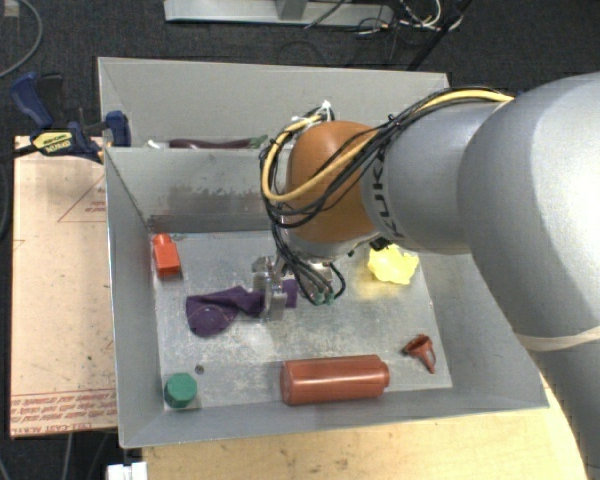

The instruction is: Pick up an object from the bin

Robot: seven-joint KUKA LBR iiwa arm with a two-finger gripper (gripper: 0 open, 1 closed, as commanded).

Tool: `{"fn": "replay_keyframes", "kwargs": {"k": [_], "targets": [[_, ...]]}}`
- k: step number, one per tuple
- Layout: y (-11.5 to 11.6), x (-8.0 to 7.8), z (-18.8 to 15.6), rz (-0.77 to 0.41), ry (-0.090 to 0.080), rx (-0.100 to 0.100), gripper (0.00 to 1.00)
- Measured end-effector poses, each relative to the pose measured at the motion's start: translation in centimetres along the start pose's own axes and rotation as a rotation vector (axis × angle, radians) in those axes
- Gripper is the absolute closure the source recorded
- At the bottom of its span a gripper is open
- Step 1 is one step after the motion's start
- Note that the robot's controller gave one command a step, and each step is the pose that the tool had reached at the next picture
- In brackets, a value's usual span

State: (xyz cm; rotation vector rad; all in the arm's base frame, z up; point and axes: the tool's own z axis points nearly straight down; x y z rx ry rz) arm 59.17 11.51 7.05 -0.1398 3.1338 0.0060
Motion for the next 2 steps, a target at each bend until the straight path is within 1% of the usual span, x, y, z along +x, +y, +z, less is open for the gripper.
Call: {"fn": "replay_keyframes", "kwargs": {"k": [1, 2], "targets": [[0.0, 0.0, 0.0, 0.0, 0.0, 0.0, 1.0], [-0.2, -0.7, -17.3, 0.046, -0.01, -0.002, 1.0]]}}
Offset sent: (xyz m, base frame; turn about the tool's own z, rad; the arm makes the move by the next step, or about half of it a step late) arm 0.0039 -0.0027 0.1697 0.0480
